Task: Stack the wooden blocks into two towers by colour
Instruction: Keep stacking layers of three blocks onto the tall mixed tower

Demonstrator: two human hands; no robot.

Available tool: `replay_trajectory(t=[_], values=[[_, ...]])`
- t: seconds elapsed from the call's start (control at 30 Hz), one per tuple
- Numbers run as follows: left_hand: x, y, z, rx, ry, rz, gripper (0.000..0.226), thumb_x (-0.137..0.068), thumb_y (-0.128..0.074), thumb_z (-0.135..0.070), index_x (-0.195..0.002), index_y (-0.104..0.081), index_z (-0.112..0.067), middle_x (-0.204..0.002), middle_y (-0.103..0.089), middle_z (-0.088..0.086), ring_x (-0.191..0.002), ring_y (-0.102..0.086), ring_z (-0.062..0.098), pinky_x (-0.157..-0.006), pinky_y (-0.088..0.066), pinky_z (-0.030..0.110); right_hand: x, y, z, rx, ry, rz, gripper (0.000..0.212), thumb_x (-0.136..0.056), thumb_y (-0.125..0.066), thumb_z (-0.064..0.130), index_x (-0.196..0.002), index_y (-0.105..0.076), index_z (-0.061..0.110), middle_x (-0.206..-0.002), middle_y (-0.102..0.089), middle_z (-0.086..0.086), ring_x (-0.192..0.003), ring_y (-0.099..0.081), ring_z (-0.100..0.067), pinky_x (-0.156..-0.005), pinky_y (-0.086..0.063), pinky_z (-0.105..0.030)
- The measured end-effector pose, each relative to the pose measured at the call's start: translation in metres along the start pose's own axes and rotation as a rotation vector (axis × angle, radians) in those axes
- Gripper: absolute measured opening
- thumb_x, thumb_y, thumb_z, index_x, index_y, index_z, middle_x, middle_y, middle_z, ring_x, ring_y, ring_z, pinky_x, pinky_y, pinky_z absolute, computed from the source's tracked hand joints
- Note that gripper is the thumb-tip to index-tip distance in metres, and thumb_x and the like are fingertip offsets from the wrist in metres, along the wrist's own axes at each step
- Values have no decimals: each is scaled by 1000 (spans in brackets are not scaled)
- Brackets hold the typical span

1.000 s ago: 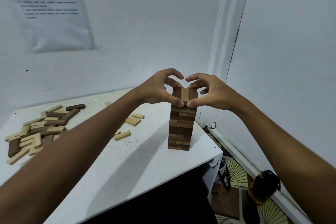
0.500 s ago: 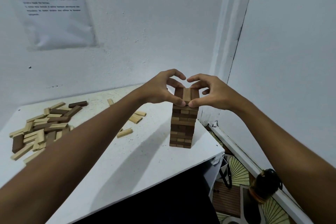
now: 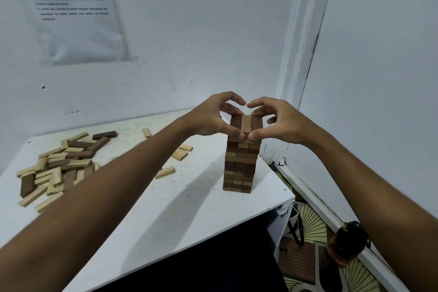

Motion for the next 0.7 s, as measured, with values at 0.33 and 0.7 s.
replay_trajectory(t=[0.33,0.7], values=[[-1,-2,1,1,-6,12,67,-67,-88,-20,-123,-52,-26,-121,-64,1,-113,-56,14,-85,-43,18,0,0,0,16,-5,8,74,-58,-80,45,-125,-53,35,-119,-62,4,-115,-55,-10,-92,-45,-30],[2,0,1,-16,-19,21,88,-59,-85,-41,-137,-49,-23,-128,-61,-5,-115,-55,7,-86,-44,18,4,2,4,44,-14,22,69,-69,-85,36,-129,-51,28,-125,-59,5,-117,-53,-11,-91,-46,-29]])
Point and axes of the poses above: each hand's wrist, its own x-axis away from the middle knuckle, its own y-axis out of the back of the hand, z = x × y, the point moved 8 cm from there along -x, towards the middle knuckle
